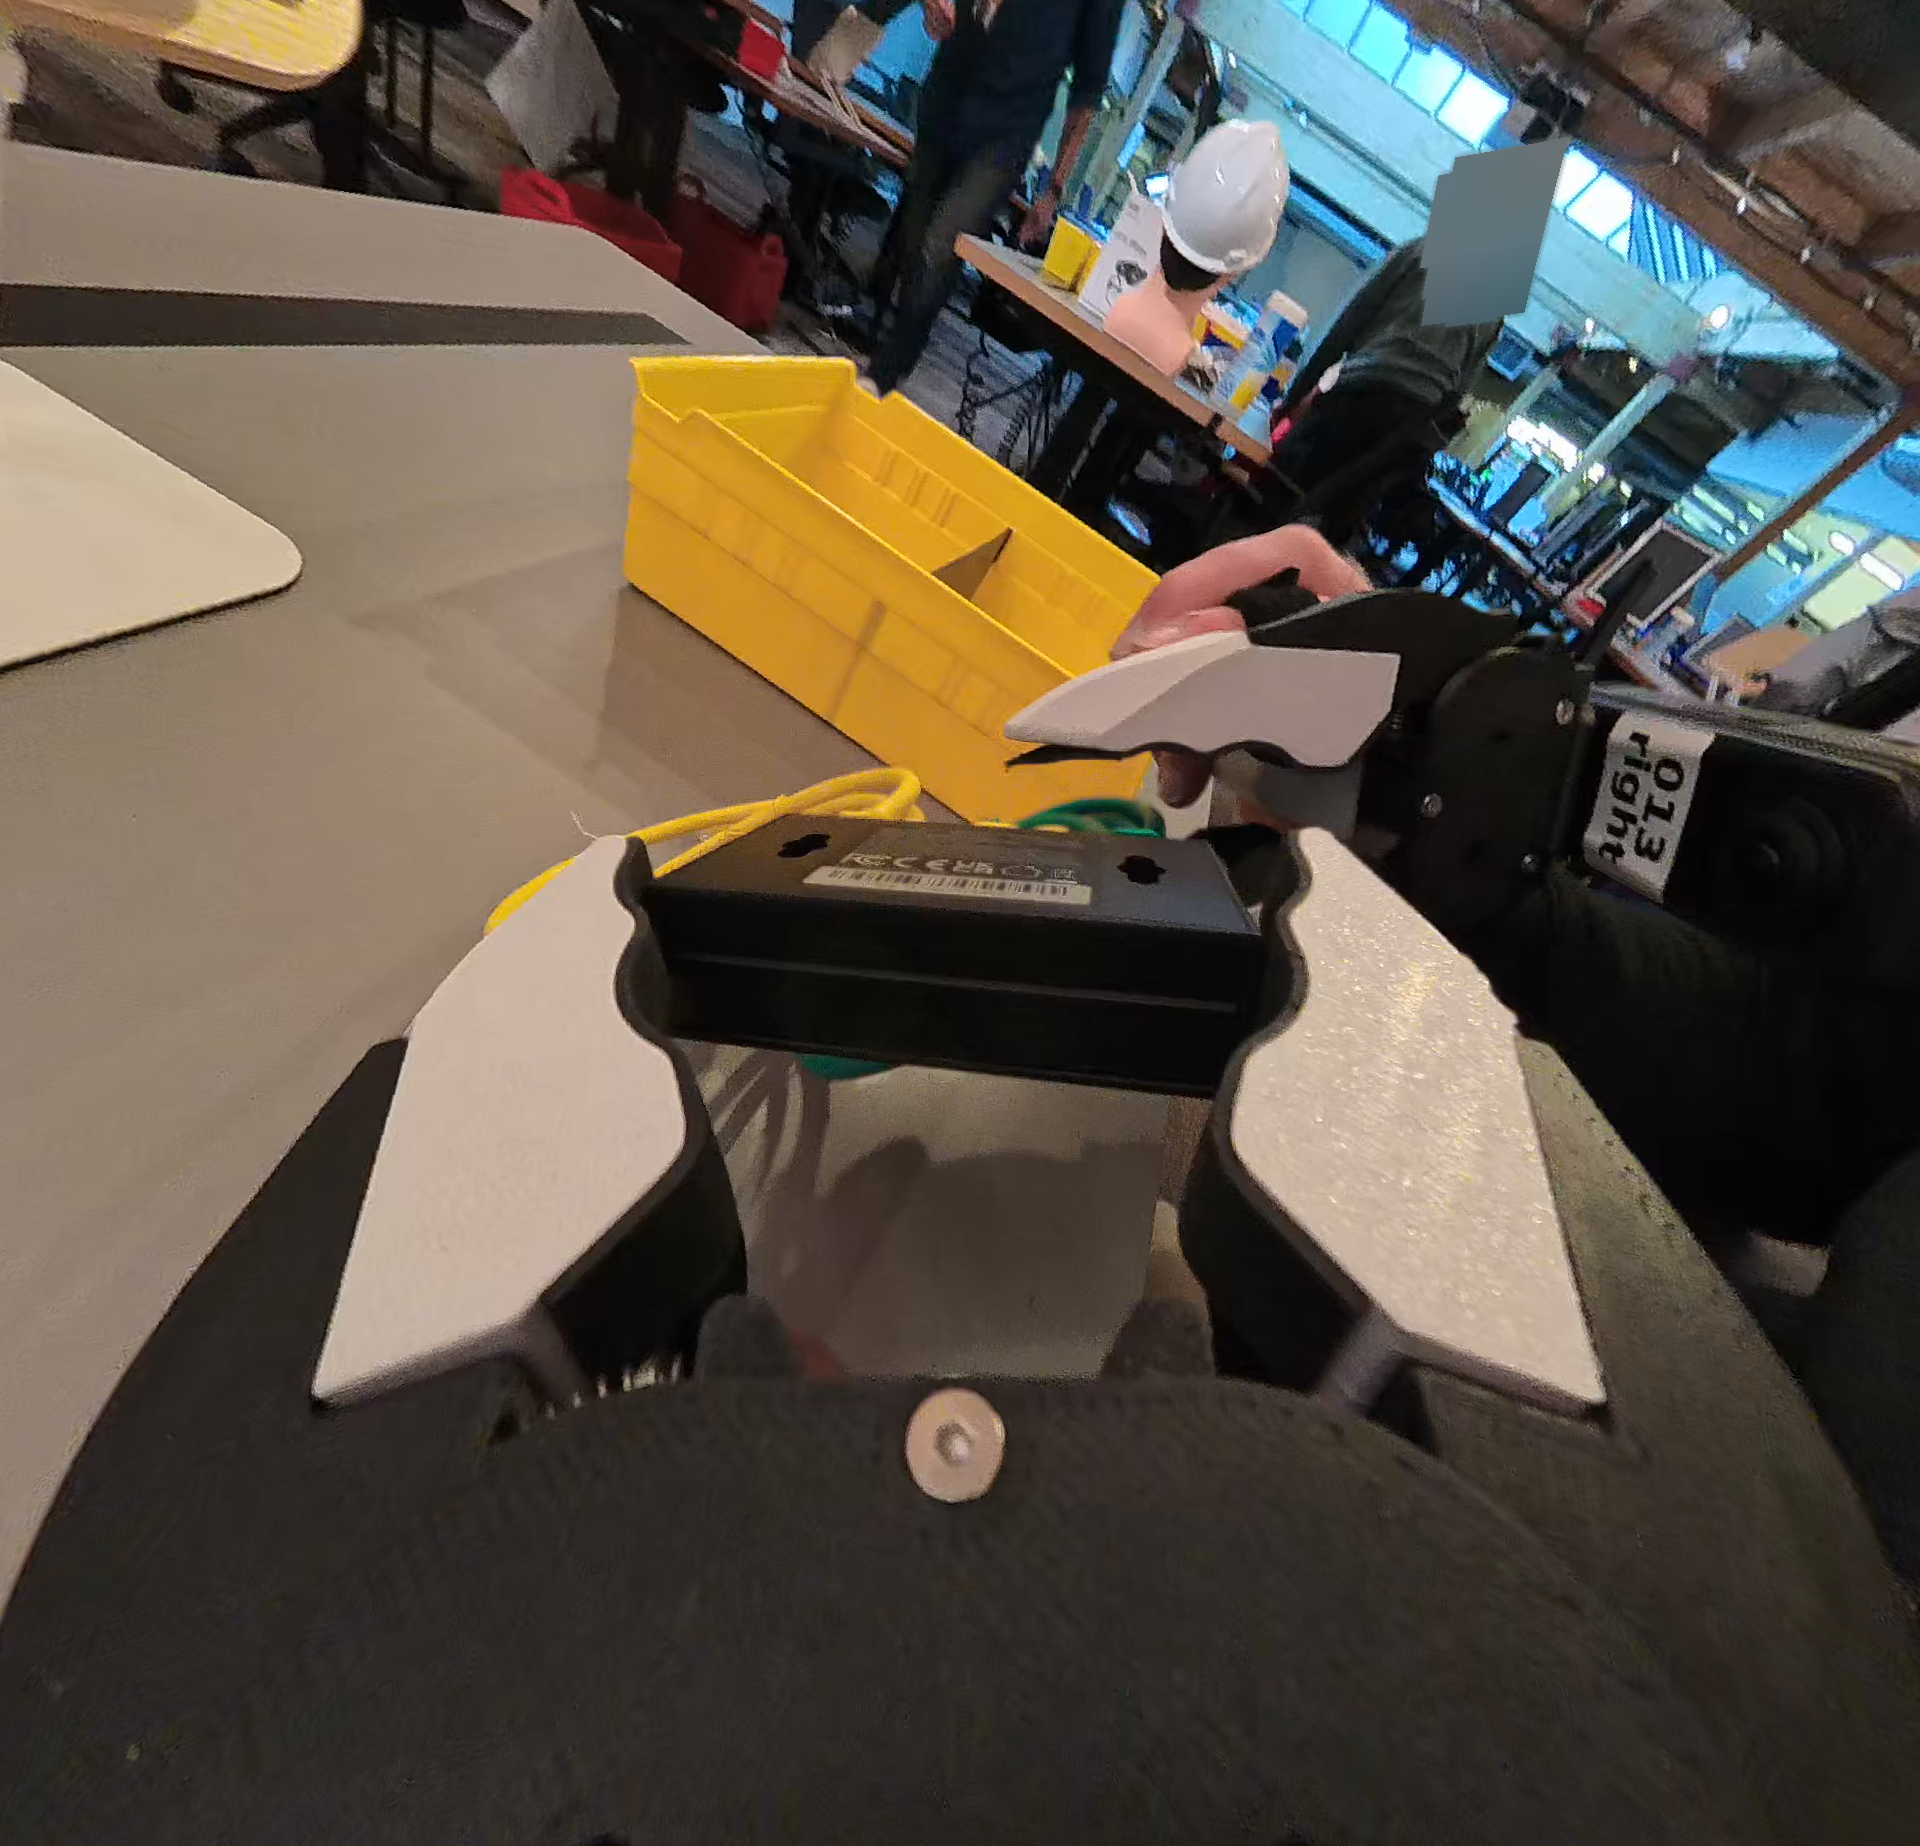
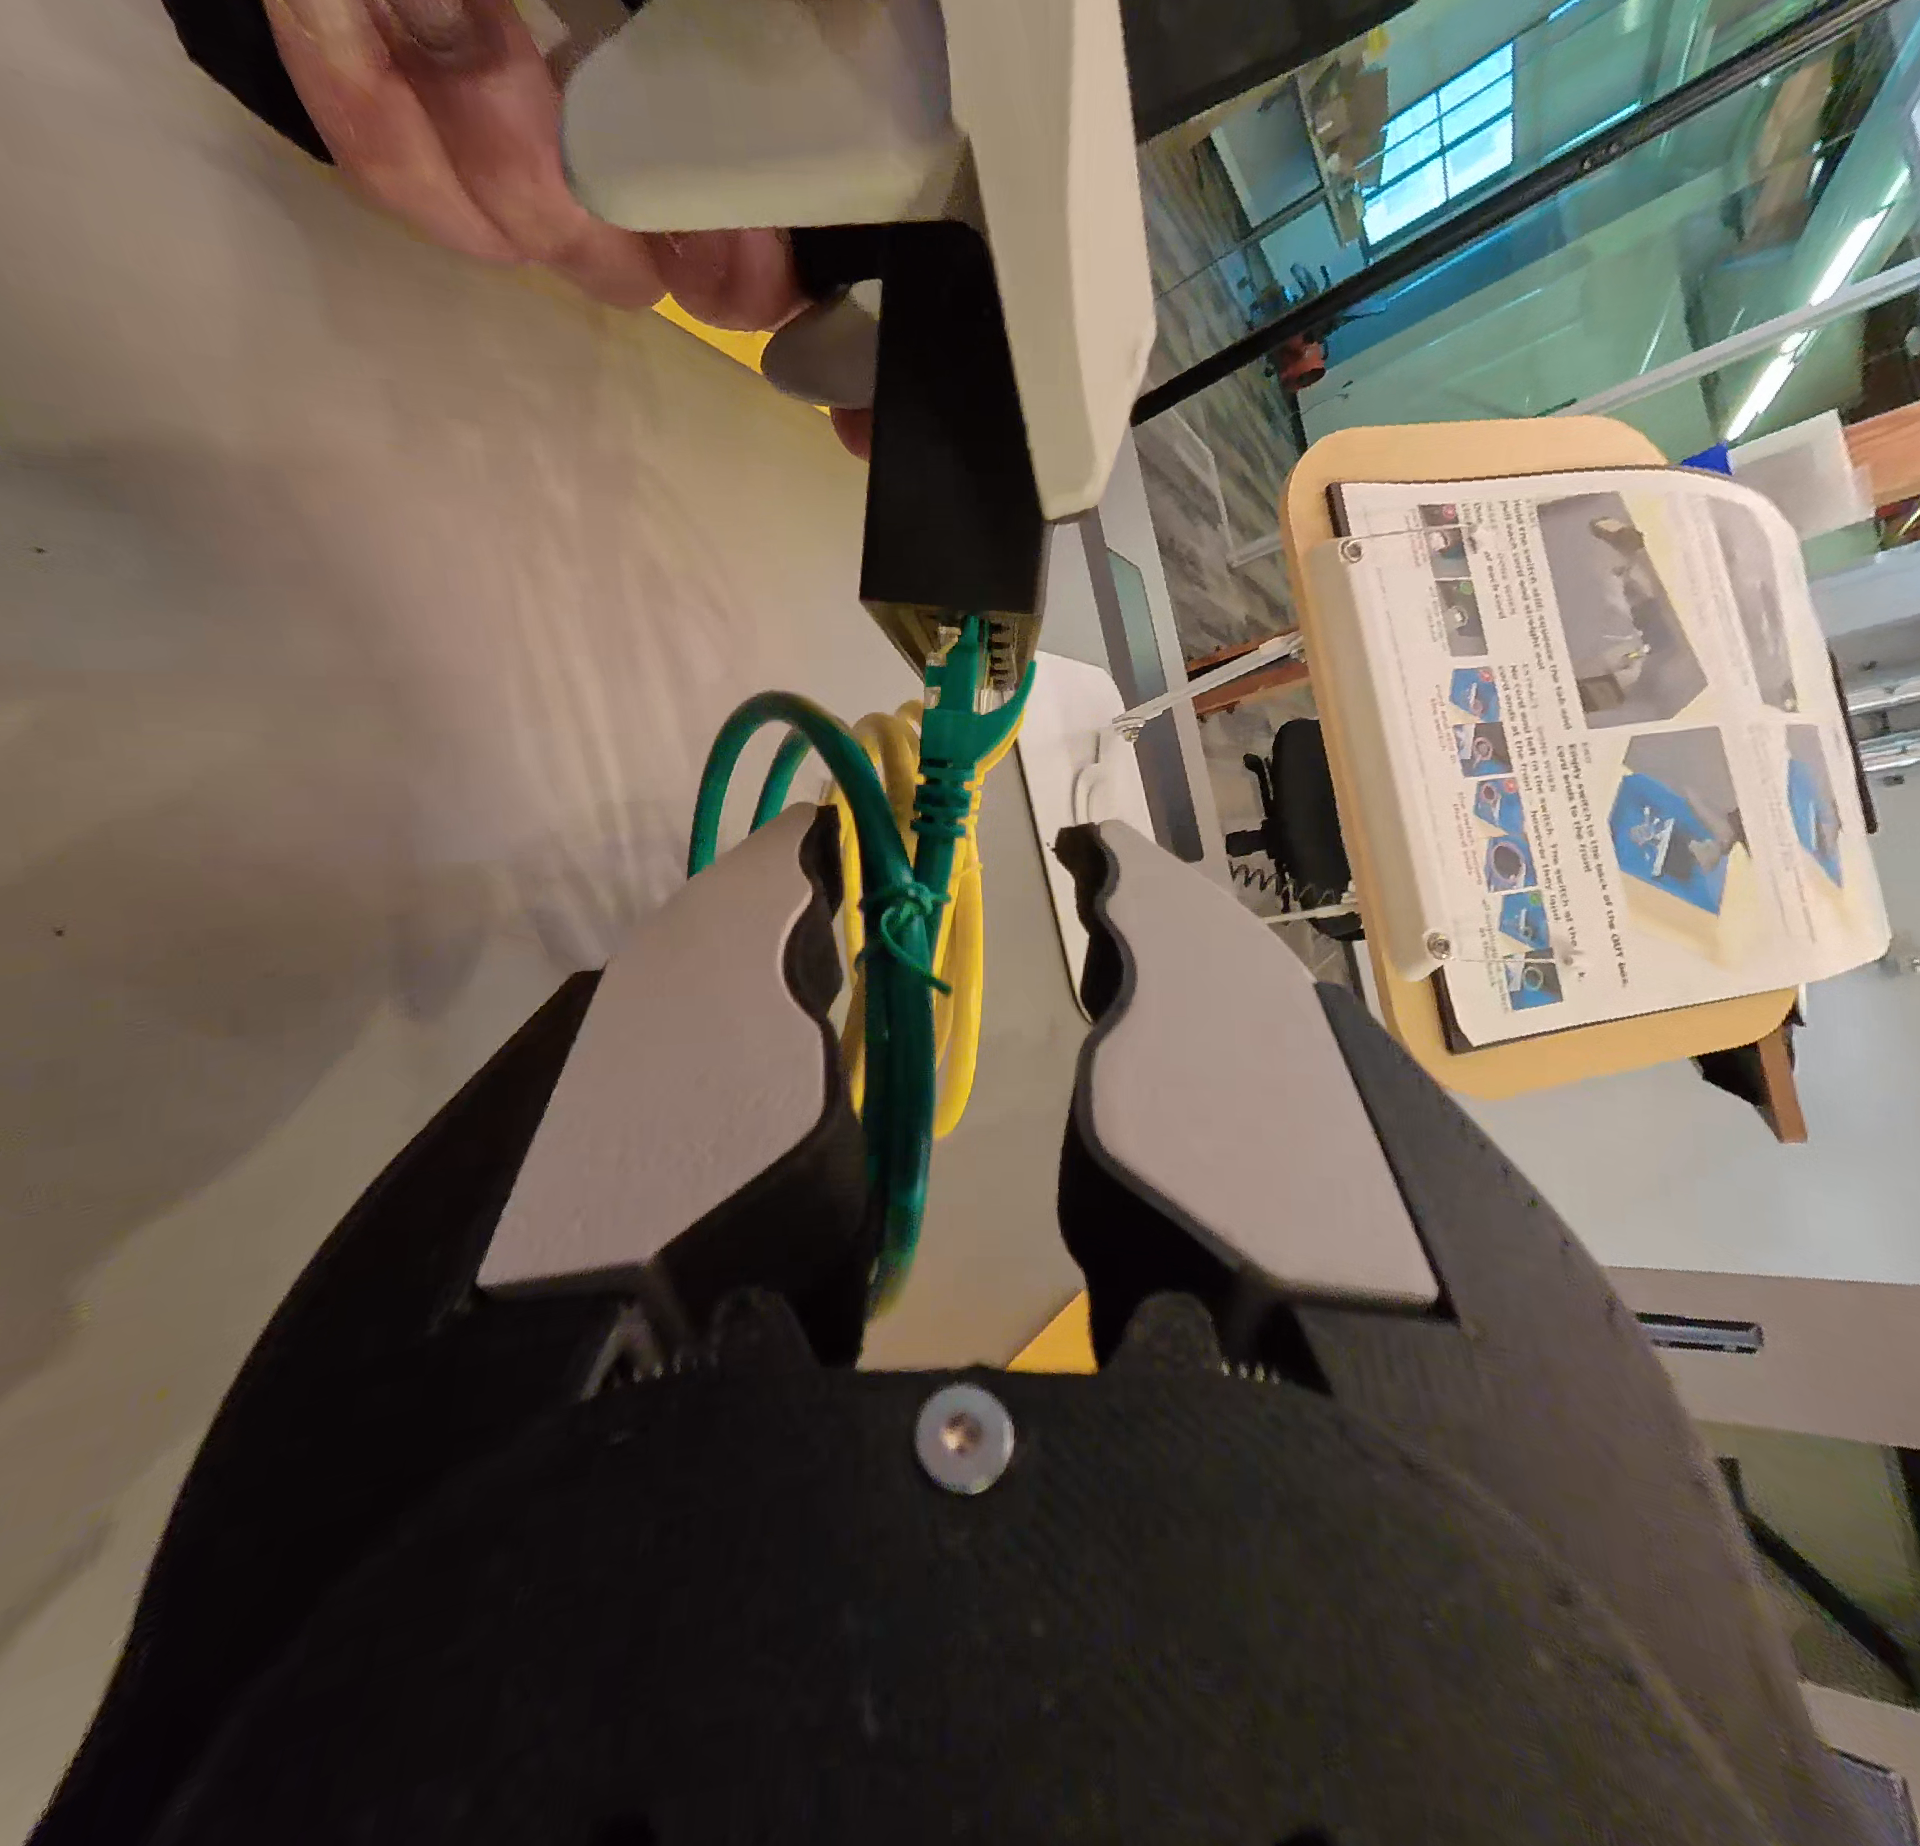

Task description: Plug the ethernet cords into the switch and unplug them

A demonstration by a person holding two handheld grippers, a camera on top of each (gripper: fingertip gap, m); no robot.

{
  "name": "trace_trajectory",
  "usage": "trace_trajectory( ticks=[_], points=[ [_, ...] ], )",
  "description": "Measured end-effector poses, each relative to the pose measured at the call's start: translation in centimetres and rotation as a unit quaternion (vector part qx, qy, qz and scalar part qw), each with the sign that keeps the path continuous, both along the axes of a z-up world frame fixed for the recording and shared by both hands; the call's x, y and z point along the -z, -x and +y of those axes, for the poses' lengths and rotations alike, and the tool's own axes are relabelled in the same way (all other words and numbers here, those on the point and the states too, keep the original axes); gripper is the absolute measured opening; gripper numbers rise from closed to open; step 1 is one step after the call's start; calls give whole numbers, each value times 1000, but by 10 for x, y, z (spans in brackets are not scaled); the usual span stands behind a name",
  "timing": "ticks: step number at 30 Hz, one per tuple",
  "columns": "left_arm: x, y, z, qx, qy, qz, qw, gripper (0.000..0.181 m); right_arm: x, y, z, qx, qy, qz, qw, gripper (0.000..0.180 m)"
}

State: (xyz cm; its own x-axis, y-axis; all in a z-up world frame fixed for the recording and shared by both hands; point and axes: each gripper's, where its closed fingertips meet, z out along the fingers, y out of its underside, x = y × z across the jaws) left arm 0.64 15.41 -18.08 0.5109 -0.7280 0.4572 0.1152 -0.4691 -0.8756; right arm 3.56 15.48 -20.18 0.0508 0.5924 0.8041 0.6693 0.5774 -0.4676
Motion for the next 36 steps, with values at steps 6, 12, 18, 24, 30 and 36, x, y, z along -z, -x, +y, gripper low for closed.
trace_trajectory(
  ticks=[6,12,18,24,30,36],
  points=[
    [-1,3,6,-25,6,-22,999,108,-7,-2,-12,1,25,16,1000,38],
    [3,0,5,-28,15,-28,999,108,-8,8,-20,5,60,36,998,28],
    [8,-2,1,-13,27,-21,999,108,-3,13,-20,5,55,35,998,15],
    [20,-9,-11,41,62,16,997,116,-10,7,-17,-10,-5,26,1000,14],
    [17,-10,-13,63,69,23,995,108,-9,4,-18,-33,-37,10,999,14],
    [27,-10,-18,76,81,47,993,112,-7,4,-17,-27,-32,16,999,14]
  ],
)
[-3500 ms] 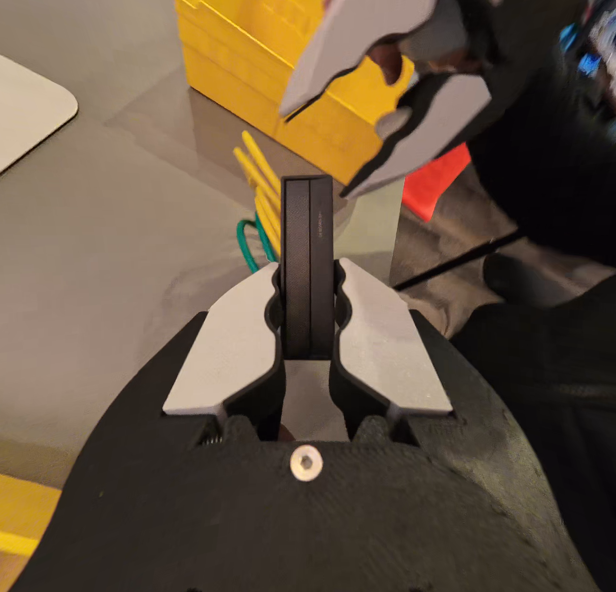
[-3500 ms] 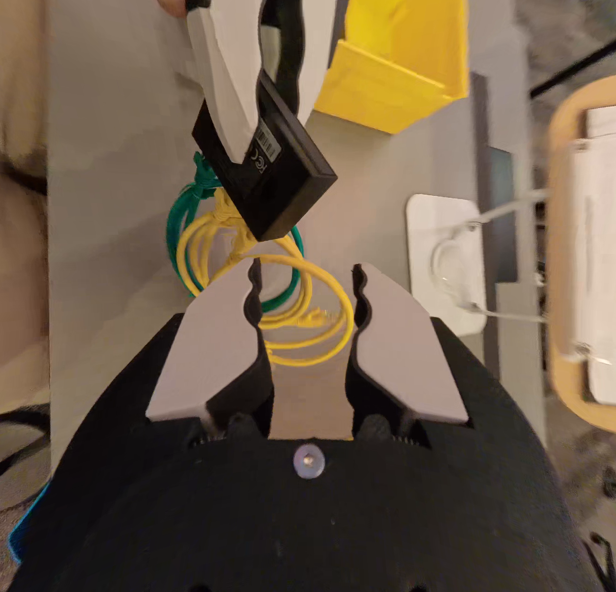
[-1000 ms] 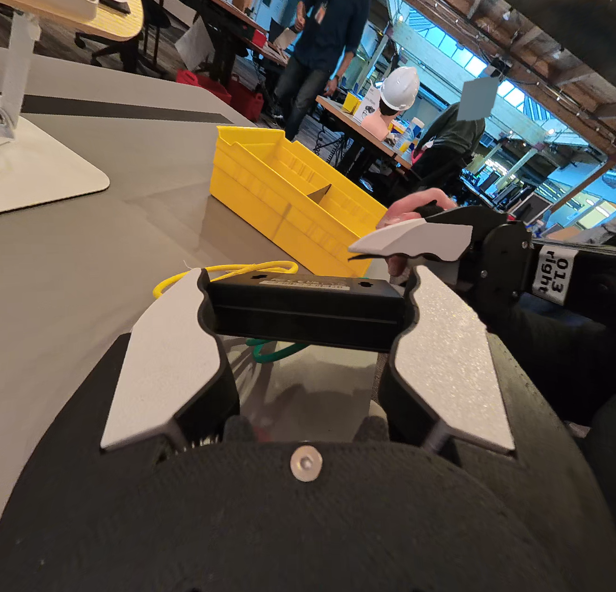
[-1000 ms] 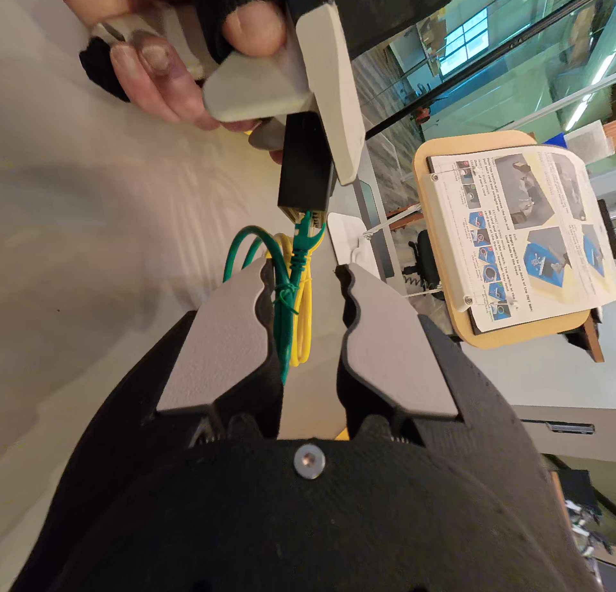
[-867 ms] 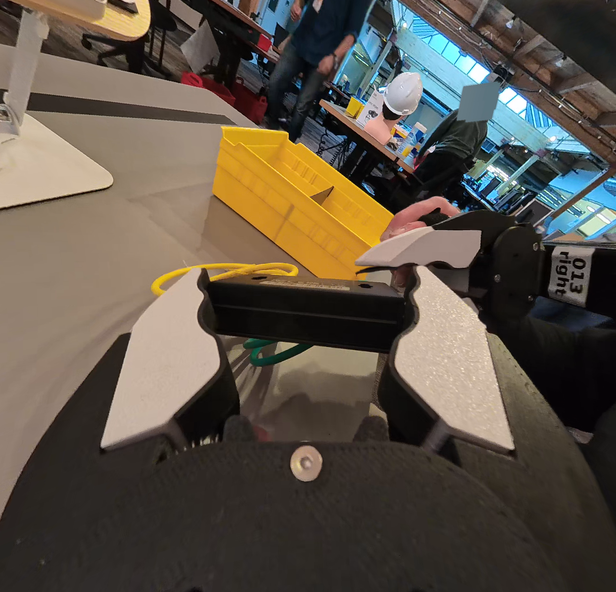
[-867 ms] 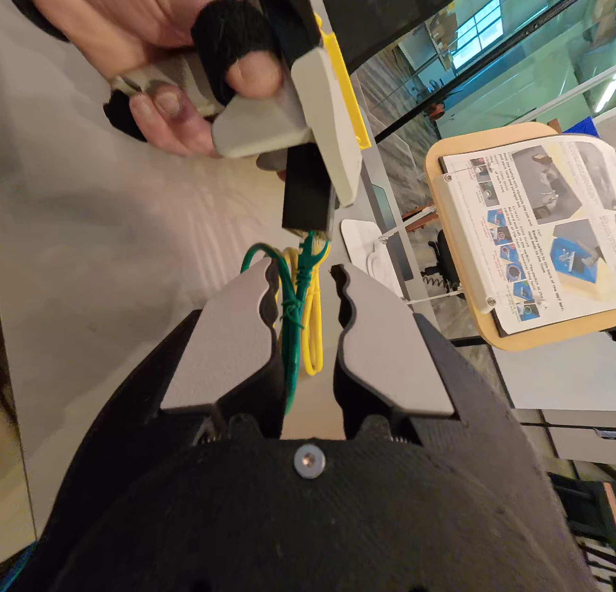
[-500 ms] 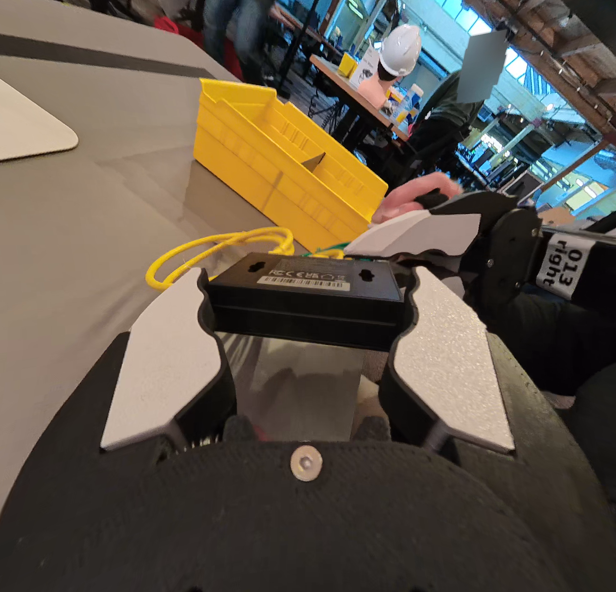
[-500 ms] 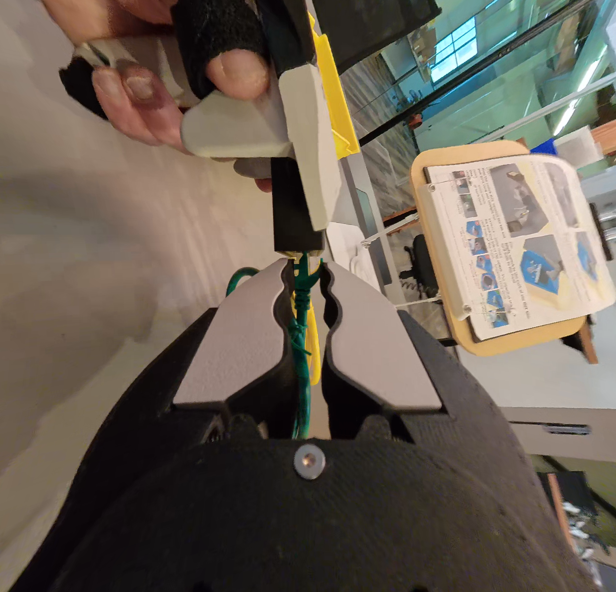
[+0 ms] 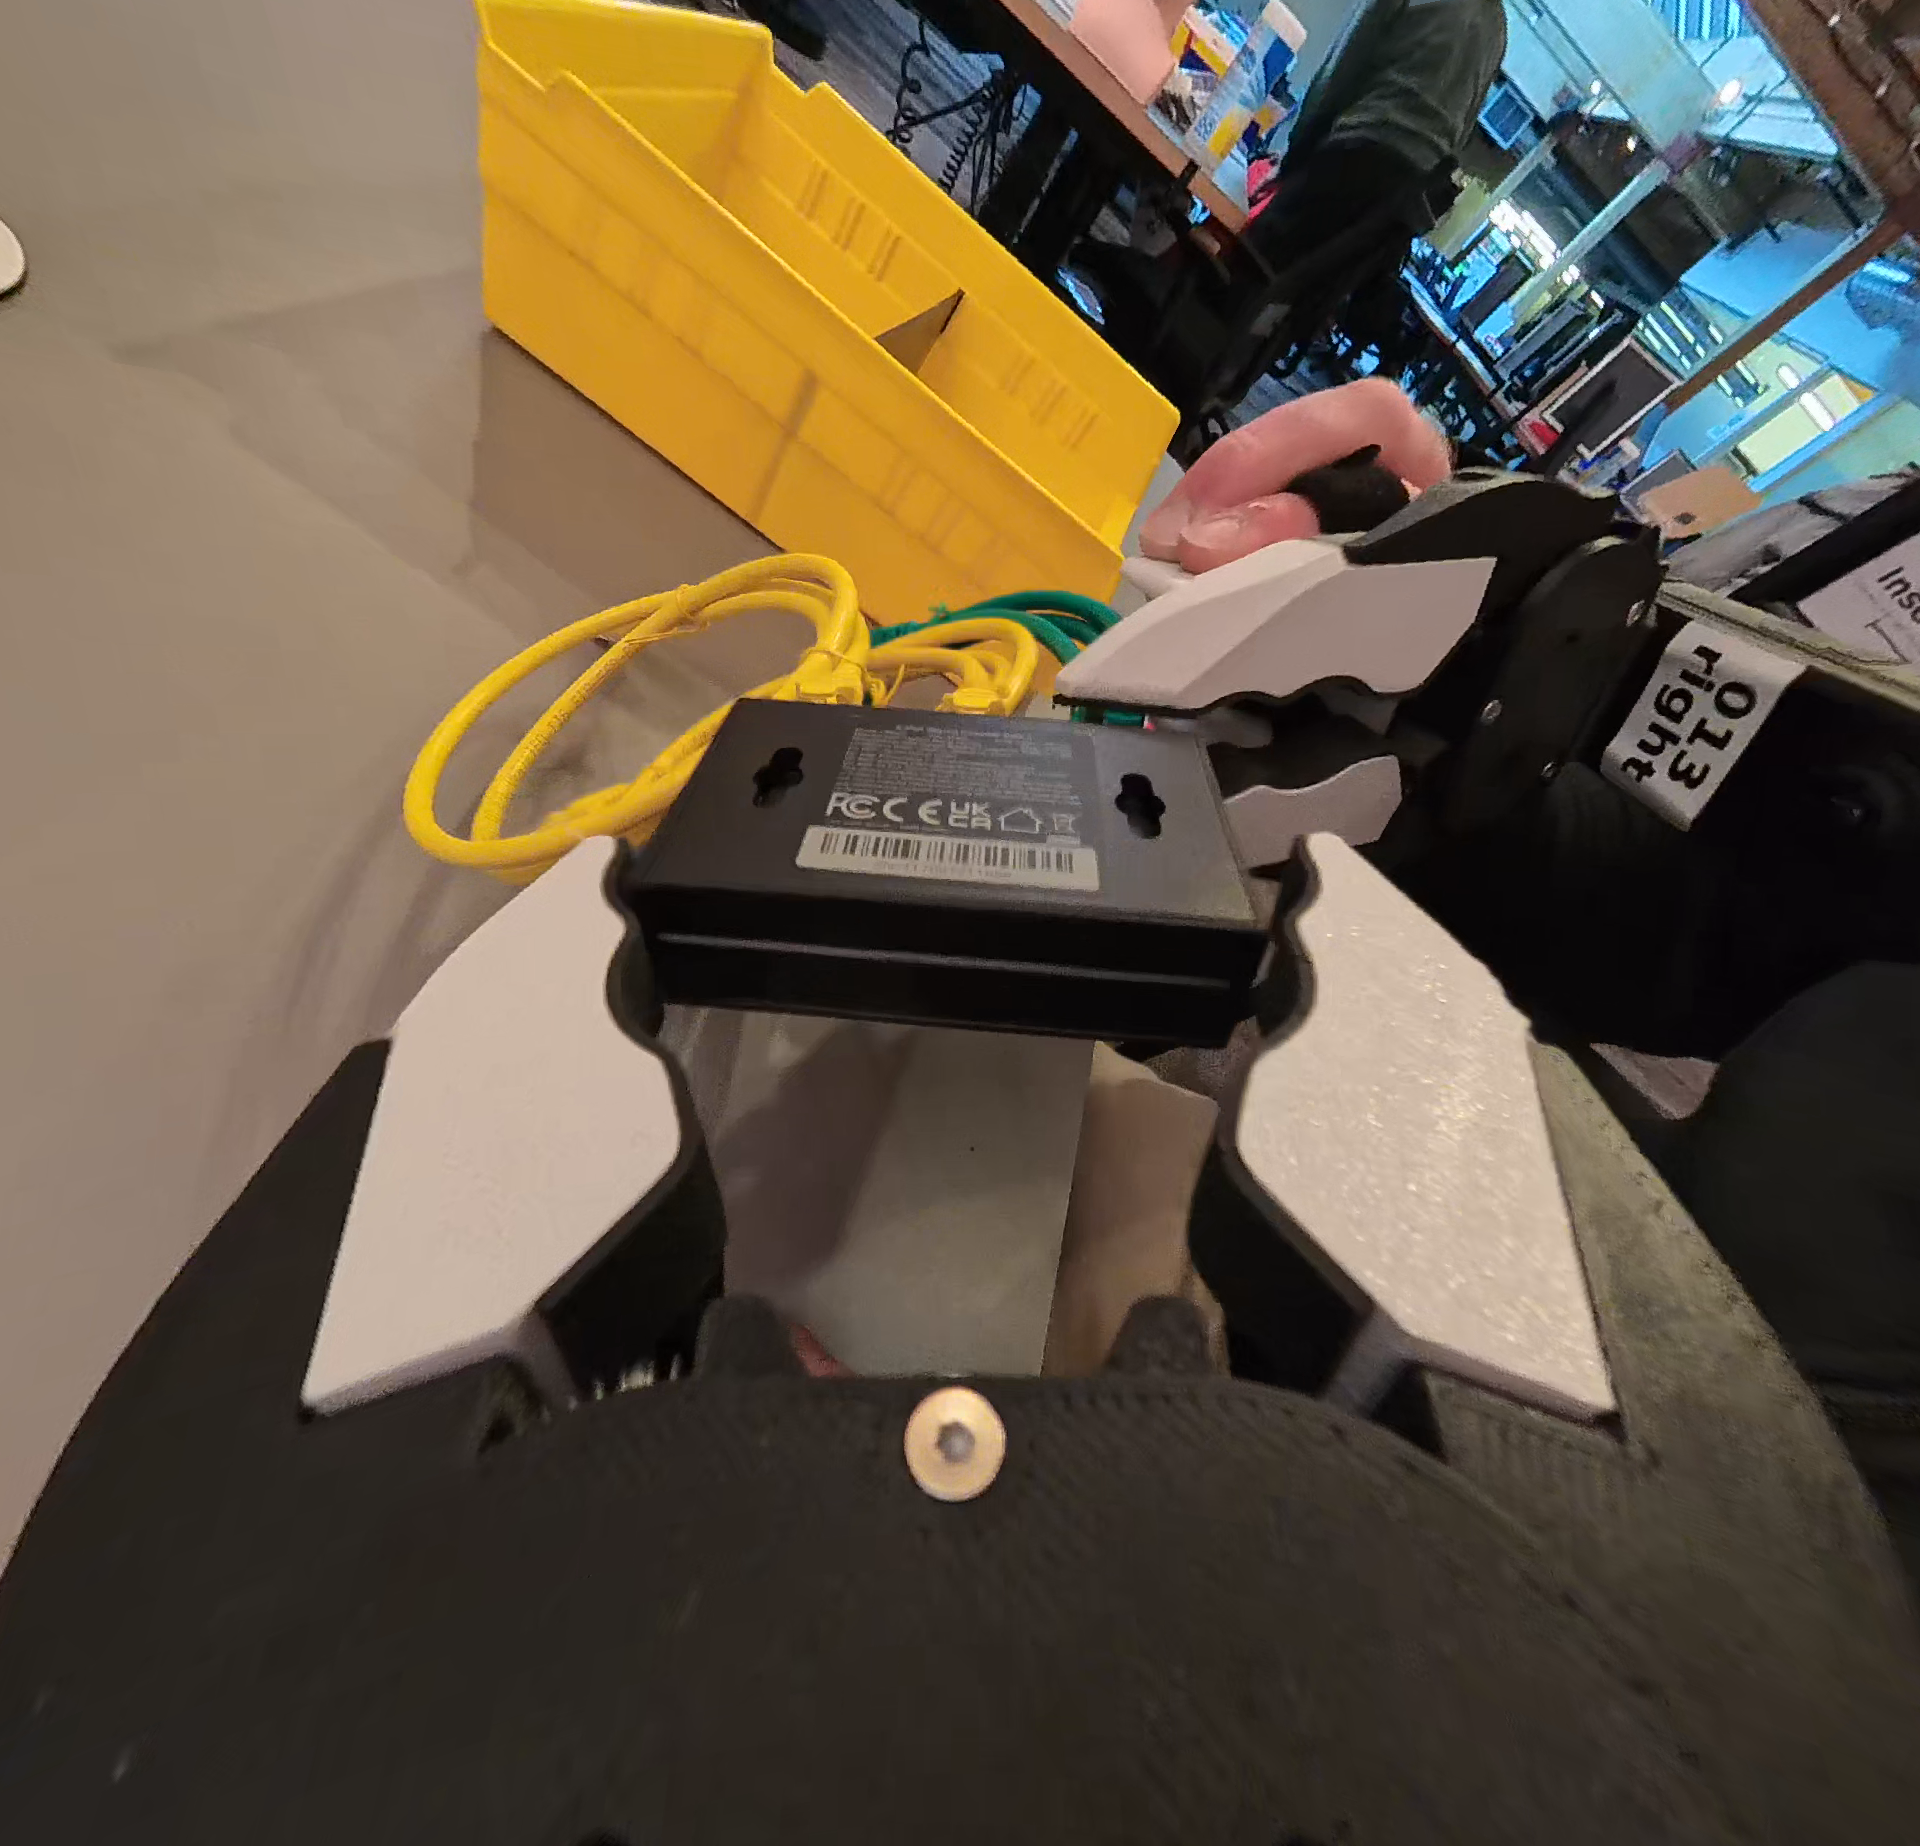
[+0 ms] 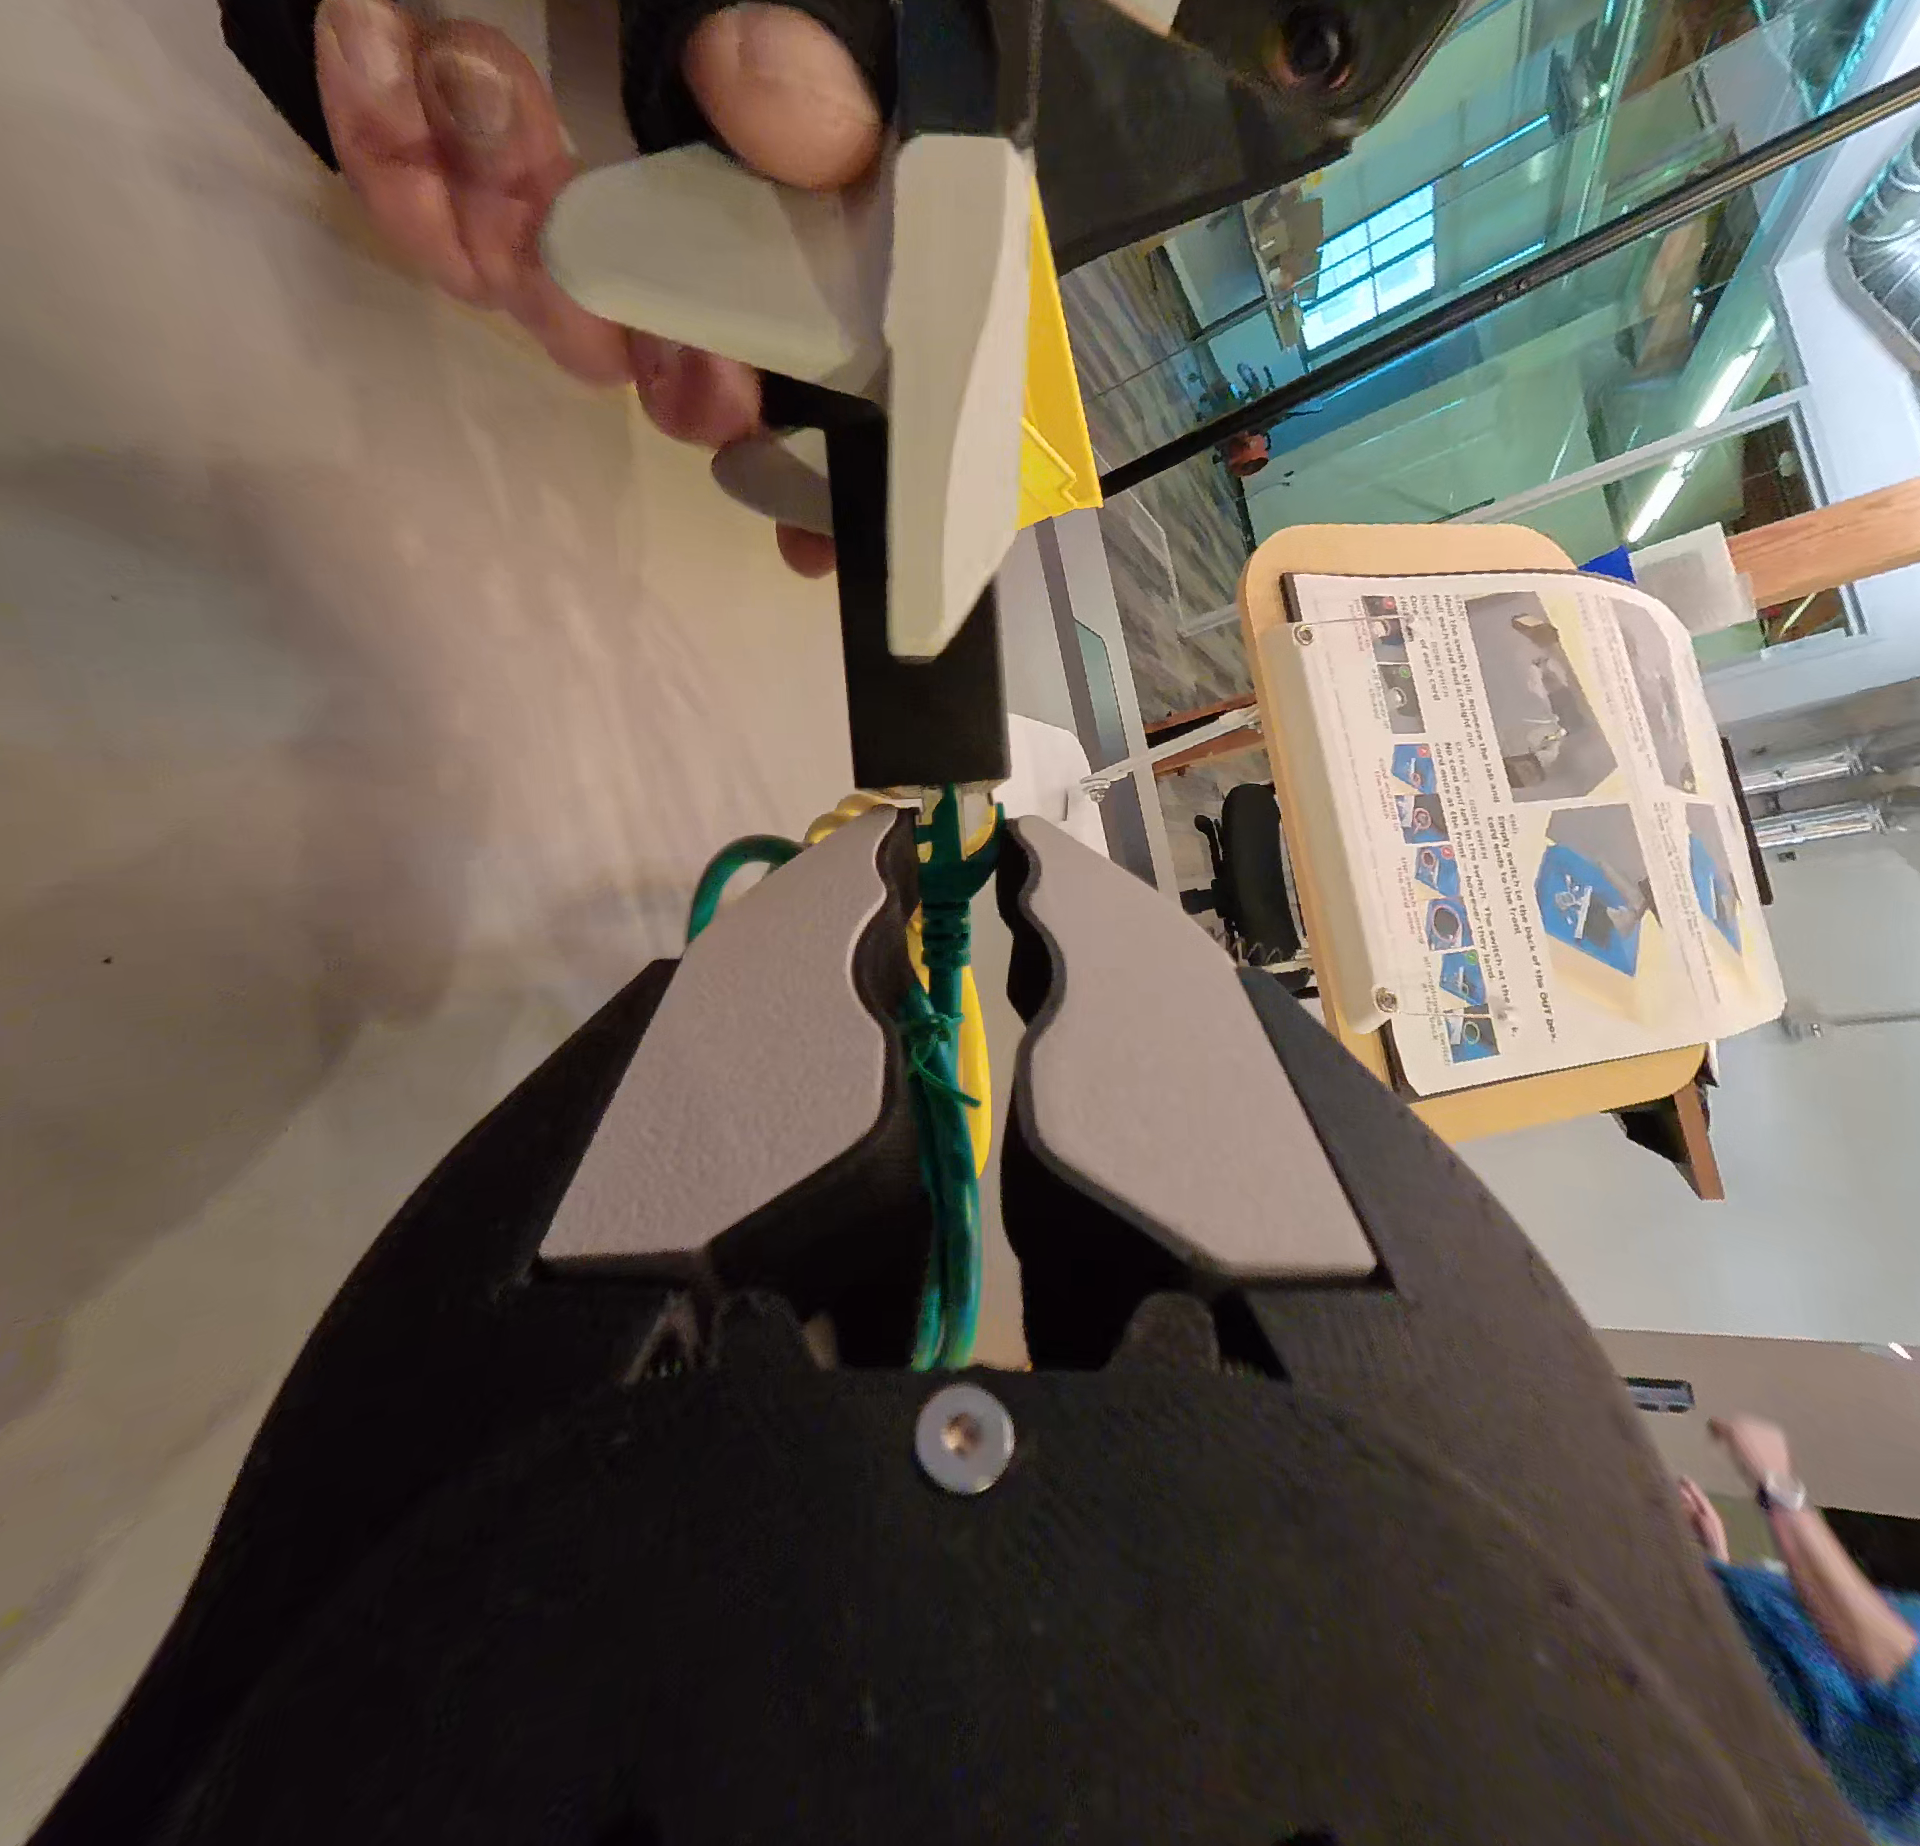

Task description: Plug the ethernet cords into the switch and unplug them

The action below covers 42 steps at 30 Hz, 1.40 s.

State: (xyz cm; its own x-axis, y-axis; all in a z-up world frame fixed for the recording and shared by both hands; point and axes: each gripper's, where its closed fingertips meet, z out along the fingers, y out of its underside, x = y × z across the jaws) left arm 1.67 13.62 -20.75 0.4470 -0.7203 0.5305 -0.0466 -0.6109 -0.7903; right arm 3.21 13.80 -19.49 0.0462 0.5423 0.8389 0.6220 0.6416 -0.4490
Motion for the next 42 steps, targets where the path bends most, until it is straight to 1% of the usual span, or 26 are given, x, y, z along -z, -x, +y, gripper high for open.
trace_trajectory(
  ticks=[1,3,7,13,18,22,27,29,30,31,33,37,42],
  points=[
    [2,-2,-2,6,-4,6,1000,117,-2,0,0,0,2,8,1000,14],
    [-1,-1,3,-12,-32,15,999,113,-4,1,0,-1,-1,10,1000,14],
    [-1,-1,3,-10,-27,6,1000,112,-5,1,0,-5,-11,3,1000,14],
    [0,0,7,-30,-32,-5,999,112,-1,2,2,0,-5,1,1000,15],
    [-3,2,10,-46,-43,-9,998,111,0,2,2,2,3,10,1000,29],
    [-2,3,12,-59,-36,-19,997,111,0,0,-1,6,9,11,1000,33],
    [-4,3,13,-68,-30,-35,997,111,7,1,-8,7,51,11,999,30],
    [-4,2,12,-62,-24,-43,997,111,9,1,-5,21,61,17,998,28],
    [-4,1,11,-62,-25,-44,997,111,9,1,-4,23,59,22,998,19],
    [-5,1,11,-65,-24,-49,996,111,6,1,-4,24,56,31,998,15],
    [-4,1,12,-66,-21,-52,996,111,6,2,-3,25,68,36,997,15],
    [0,-3,5,-31,2,-53,998,111,3,0,-5,6,43,25,999,14],
    [1,-5,2,-5,-19,-13,1000,110,-1,-2,-7,-19,8,-6,1000,13]
  ],
)
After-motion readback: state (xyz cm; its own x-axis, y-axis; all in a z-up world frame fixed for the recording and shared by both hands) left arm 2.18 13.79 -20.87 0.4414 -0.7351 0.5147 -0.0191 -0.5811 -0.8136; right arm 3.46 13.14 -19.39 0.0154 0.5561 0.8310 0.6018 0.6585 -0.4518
